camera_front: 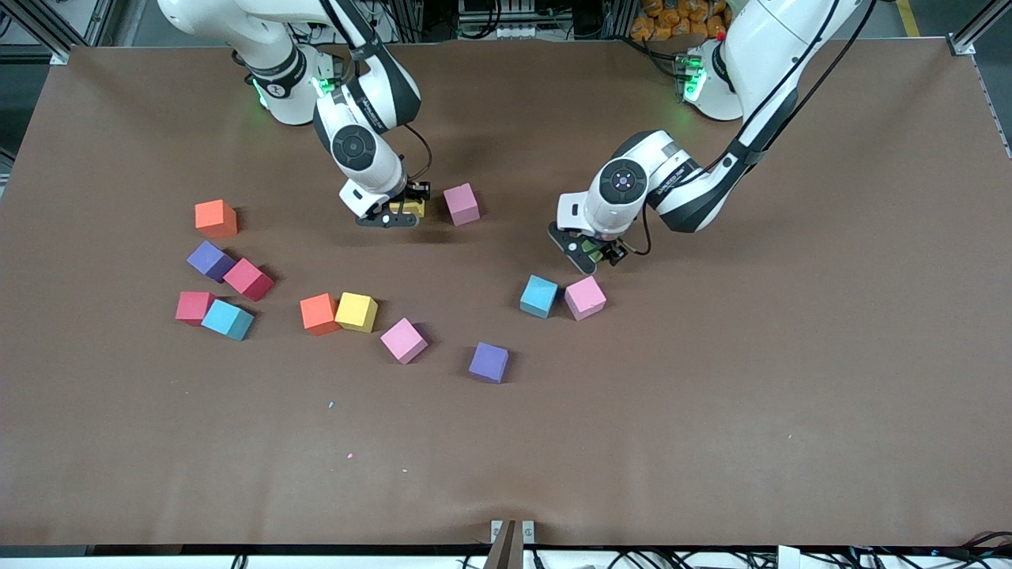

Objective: Arrange 11 blocks into digit 3
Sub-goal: 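Grasp the yellow cube with the right gripper while the left gripper grasps green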

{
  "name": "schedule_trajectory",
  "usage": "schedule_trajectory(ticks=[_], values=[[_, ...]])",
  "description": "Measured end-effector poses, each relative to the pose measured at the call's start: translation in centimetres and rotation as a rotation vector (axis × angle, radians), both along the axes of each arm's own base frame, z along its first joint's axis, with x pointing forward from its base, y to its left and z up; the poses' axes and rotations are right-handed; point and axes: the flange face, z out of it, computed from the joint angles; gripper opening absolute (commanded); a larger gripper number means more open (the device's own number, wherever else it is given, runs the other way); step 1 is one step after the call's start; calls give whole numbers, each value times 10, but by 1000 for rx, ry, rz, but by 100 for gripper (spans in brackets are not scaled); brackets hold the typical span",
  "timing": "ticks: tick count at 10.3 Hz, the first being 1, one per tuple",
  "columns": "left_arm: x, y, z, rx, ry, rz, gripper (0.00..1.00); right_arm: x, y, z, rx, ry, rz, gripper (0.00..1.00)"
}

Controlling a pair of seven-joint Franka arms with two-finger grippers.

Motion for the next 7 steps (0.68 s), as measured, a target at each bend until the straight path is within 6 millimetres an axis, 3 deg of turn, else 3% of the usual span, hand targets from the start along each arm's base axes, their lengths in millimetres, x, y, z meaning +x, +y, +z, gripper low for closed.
schedule_trajectory(ticks=[1,7], values=[[1,-1,1,0,-1,0,0,0,2,0,-2,1,-14,11],[1,-2,2,3,-4,31,0,-2,16,0,-8,-4,-34,10]])
